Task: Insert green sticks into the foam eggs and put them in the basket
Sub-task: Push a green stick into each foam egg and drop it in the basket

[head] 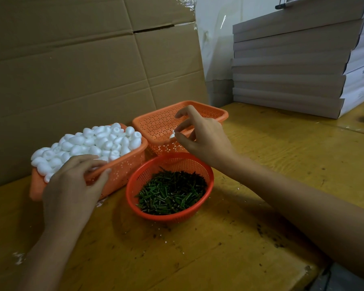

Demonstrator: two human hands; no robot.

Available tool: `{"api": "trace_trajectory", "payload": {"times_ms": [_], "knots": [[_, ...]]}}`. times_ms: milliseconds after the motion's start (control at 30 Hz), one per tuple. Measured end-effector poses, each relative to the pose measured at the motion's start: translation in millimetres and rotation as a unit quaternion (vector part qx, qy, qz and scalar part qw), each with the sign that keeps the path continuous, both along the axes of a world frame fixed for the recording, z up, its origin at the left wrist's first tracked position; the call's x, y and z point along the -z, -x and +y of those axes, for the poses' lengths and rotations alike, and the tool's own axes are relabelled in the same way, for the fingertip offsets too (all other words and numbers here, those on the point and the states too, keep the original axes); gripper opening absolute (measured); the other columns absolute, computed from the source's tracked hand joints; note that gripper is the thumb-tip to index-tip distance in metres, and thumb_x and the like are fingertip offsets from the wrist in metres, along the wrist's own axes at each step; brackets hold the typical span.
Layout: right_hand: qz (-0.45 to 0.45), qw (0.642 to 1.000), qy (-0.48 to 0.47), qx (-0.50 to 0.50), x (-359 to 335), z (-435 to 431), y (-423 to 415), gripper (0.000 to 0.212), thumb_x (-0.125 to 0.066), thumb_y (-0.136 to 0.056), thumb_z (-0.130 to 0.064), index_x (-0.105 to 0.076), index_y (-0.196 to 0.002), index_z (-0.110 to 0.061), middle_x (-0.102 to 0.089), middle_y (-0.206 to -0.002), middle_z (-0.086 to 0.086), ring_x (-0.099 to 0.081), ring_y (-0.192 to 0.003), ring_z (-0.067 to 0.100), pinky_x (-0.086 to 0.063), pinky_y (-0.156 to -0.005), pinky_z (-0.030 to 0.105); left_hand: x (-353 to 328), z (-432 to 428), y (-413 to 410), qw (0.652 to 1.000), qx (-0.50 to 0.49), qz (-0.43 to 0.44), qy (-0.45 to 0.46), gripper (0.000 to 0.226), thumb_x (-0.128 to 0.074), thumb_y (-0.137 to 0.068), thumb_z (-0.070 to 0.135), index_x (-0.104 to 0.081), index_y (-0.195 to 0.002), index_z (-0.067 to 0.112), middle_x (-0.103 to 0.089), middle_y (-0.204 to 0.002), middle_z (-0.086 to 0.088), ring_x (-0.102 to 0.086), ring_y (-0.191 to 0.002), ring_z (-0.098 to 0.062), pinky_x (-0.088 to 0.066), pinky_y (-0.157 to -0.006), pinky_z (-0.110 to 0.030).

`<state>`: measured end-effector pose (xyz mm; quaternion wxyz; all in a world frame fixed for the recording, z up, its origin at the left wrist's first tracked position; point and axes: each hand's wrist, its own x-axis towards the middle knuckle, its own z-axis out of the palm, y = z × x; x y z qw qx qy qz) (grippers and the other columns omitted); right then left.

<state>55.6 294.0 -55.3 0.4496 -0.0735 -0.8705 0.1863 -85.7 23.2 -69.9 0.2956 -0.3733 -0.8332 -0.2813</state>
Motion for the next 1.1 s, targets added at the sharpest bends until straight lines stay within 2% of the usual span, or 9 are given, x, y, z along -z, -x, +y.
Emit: {"api": "trace_trajectory", "payload": {"times_ms": [133,267,400,467,533,633,767,967,1100], "knots": [[-0.002,1.0,0.005,-0.011,-0.8,-1.6,-1.2,0.038,-0.071,-0.096,-0.028,-0.052,-0.128,-0.022,-0.076,-0.108,-0.012,-0.071,-0.073,0.004,-0.061,-0.067,0.039,0.5,3.7,-3.4,0.997,0.022,0.016,-0.071,0.021,-0.081,-0.092,0.012,-0.08,-0.113,0.009,-0.073,-0.125,-0.008,-0.071,-0.107,-0.029,-0.053,-0.086,-0.04],[-0.059,0.993,-0.009,-0.099,-8.4,-5.2,-7.8,0.029,-0.071,-0.097,-0.023,-0.059,-0.123,-0.019,-0.077,-0.107,-0.01,-0.073,-0.08,0.004,-0.061,-0.073,0.038,-1.0,6.8,-13.1,0.983,0.049,0.131,-0.117,0.011,-0.073,-0.1,0.003,-0.081,-0.107,0.004,-0.074,-0.126,-0.01,-0.071,-0.108,-0.031,-0.055,-0.089,-0.042],[-0.209,0.95,-0.05,-0.224,-14.3,-16.3,-13.5,0.017,-0.074,-0.097,-0.023,-0.072,-0.113,-0.018,-0.076,-0.105,-0.009,-0.07,-0.095,0.002,-0.057,-0.088,0.032,-3.1,18.2,-37.4,0.966,0.099,0.197,-0.136,0.01,-0.072,-0.101,0.005,-0.079,-0.106,0.001,-0.077,-0.118,-0.013,-0.07,-0.106,-0.019,-0.039,-0.105,-0.01],[-0.32,0.913,-0.087,-0.239,-12.3,-21.3,-14.4,0.025,-0.074,-0.097,-0.032,-0.073,-0.12,-0.021,-0.074,-0.117,-0.009,-0.067,-0.106,0.005,-0.052,-0.095,0.029,-3.1,25.0,-50.1,0.965,0.14,0.188,-0.12,0.018,-0.071,-0.101,0.01,-0.076,-0.115,0.0,-0.076,-0.114,-0.008,-0.063,-0.105,-0.005,-0.038,-0.103,-0.005],[-0.38,0.885,-0.106,-0.246,-9.7,-23.0,-15.5,0.032,-0.074,-0.096,-0.034,-0.072,-0.127,-0.024,-0.071,-0.126,-0.009,-0.064,-0.113,0.007,-0.049,-0.097,0.027,-1.7,29.0,-56.8,0.965,0.17,0.179,-0.093,0.023,-0.071,-0.1,0.017,-0.077,-0.116,0.002,-0.076,-0.109,-0.004,-0.06,-0.099,-0.001,-0.039,-0.098,-0.003],[-0.392,0.879,-0.087,-0.255,-11.3,-23.1,-16.9,0.034,-0.076,-0.095,-0.028,-0.072,-0.128,-0.024,-0.072,-0.125,-0.009,-0.066,-0.112,0.008,-0.051,-0.095,0.026,0.8,33.5,-58.7,0.967,0.197,0.147,-0.07,0.02,-0.078,-0.094,0.02,-0.081,-0.11,0.008,-0.075,-0.105,0.004,-0.064,-0.095,-0.015,-0.043,-0.093,-0.011],[-0.394,0.882,-0.062,-0.251,-11.6,-24.6,-17.1,0.03,-0.078,-0.093,-0.023,-0.074,-0.123,-0.024,-0.075,-0.119,-0.009,-0.069,-0.107,0.008,-0.052,-0.094,0.029,5.1,38.4,-59.5,0.971,0.209,0.058,-0.105,0.027,-0.091,-0.081,0.007,-0.082,-0.106,0.013,-0.075,-0.103,0.01,-0.068,-0.089,-0.015,-0.053,-0.084,-0.023],[-0.375,0.892,-0.047,-0.248,-12.9,-24.3,-18.1,0.025,-0.078,-0.09,-0.011,-0.077,-0.114,-0.019,-0.077,-0.11,-0.007,-0.07,-0.101,0.004,-0.051,-0.086,0.017,10.1,43.3,-63.9,0.938,0.251,-0.148,-0.189,0.025,-0.088,-0.085,0.013,-0.081,-0.108,0.021,-0.08,-0.102,0.012,-0.078,-0.096,-0.008,-0.061,-0.084,-0.02],[-0.368,0.894,-0.046,-0.252,-12.2,-24.5,-17.8,0.026,-0.077,-0.09,-0.01,-0.076,-0.115,-0.018,-0.076,-0.111,-0.006,-0.07,-0.1,0.005,-0.052,-0.087,0.02,7.5,44.9,-67.9,0.912,0.264,-0.226,-0.218,0.029,-0.084,-0.09,0.01,-0.079,-0.11,0.03,-0.08,-0.106,0.009,-0.078,-0.098,-0.01,-0.06,-0.082,-0.017]]}}
